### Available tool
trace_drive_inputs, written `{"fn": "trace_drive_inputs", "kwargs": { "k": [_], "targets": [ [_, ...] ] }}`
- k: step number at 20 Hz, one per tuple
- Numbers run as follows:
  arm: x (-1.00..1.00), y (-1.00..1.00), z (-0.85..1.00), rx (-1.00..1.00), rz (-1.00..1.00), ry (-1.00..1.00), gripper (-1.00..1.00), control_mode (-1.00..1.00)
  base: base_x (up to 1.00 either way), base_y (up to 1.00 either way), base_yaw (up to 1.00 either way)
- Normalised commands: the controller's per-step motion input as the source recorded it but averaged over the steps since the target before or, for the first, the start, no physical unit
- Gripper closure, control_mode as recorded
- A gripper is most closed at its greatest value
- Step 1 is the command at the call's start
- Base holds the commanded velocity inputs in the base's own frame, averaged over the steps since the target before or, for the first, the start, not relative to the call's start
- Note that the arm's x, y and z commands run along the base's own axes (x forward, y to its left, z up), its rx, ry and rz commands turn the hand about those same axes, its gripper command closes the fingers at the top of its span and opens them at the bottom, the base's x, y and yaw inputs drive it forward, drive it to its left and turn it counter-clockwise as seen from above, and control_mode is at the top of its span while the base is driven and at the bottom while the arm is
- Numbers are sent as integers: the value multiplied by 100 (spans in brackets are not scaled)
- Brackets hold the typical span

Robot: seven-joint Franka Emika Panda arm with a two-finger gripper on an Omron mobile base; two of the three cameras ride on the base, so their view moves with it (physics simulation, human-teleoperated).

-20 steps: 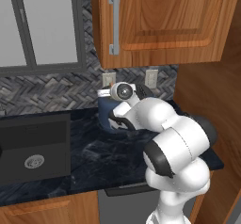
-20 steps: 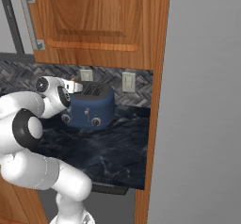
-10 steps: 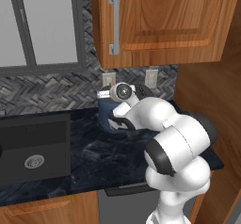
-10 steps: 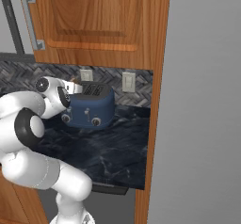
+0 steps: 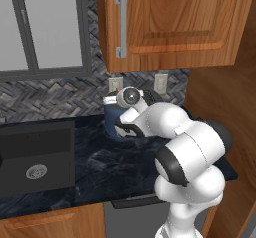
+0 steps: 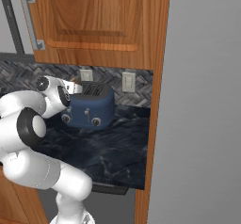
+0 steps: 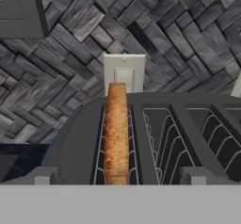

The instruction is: Start the toaster. Once the lever pops up, take the bread to the plate on the dining counter.

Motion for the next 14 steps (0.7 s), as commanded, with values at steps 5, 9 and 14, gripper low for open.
{"fn": "trace_drive_inputs", "kwargs": {
  "k": [5,9,14],
  "targets": [
    [4,0,0,0,0,1,-100,-100,0,0,0],
    [8,0,0,0,0,1,-100,-100,0,0,0],
    [2,0,0,0,0,0,-100,-100,0,0,0]
  ]
}}
